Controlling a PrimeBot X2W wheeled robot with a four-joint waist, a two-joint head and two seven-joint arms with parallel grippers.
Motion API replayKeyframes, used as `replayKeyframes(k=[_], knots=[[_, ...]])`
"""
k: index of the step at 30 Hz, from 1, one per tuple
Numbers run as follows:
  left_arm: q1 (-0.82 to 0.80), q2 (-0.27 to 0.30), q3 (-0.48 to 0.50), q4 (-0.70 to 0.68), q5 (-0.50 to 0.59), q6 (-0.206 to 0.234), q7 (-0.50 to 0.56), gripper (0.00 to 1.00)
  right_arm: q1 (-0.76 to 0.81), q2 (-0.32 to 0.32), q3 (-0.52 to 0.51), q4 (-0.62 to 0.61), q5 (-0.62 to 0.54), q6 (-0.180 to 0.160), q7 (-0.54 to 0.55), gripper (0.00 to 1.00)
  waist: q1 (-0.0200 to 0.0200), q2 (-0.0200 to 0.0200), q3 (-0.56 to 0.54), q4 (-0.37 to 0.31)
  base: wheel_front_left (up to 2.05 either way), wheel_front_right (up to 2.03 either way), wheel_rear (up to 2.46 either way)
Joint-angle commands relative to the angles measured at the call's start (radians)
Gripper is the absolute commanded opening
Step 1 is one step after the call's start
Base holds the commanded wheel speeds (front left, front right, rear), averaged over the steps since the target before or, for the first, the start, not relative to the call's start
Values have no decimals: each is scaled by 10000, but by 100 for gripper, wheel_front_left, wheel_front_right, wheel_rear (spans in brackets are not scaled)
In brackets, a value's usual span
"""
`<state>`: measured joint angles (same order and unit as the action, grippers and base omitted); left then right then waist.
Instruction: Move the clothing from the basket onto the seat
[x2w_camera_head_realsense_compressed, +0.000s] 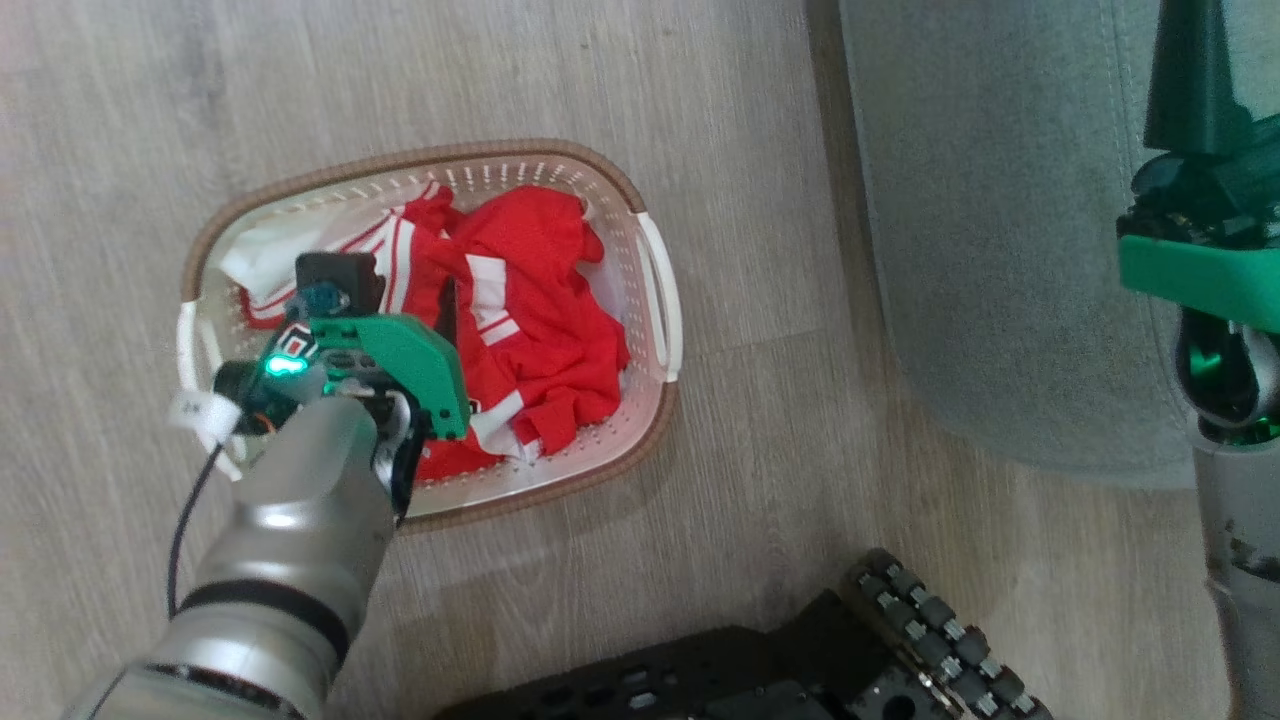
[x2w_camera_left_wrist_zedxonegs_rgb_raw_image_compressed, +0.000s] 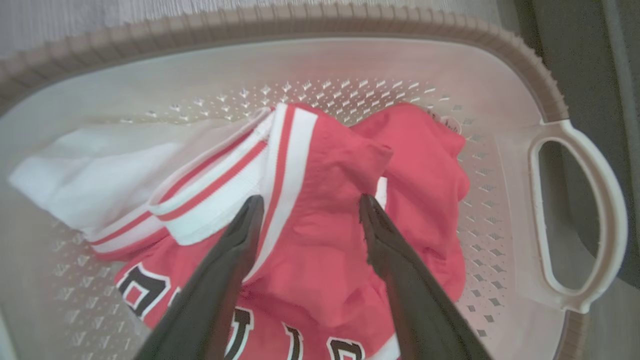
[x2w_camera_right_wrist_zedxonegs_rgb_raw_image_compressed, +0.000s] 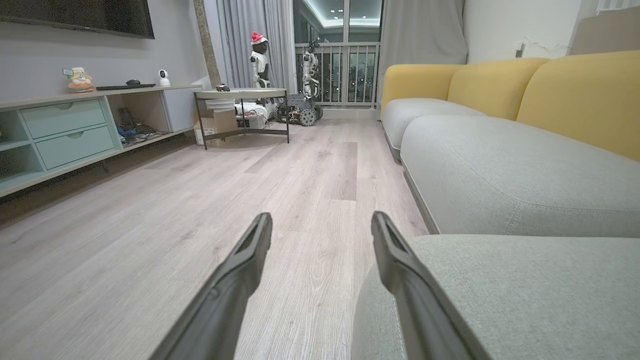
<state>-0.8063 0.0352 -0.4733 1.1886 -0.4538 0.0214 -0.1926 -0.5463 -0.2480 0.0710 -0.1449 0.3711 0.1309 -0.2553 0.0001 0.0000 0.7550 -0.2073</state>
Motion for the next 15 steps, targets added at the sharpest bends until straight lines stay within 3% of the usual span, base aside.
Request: replayKeyframes(k=[1,15], knots=[[-41,150,131,26,-47,-53,5,100,75,11,98,-405,102,-2,-65,100,-1,0,182,-141,0,0,0],[-955,398,-344,972,66,40,2076,100,-241,63,96,-778,184,-2,-65,100,-1,0,1127,-645,0,0,0]])
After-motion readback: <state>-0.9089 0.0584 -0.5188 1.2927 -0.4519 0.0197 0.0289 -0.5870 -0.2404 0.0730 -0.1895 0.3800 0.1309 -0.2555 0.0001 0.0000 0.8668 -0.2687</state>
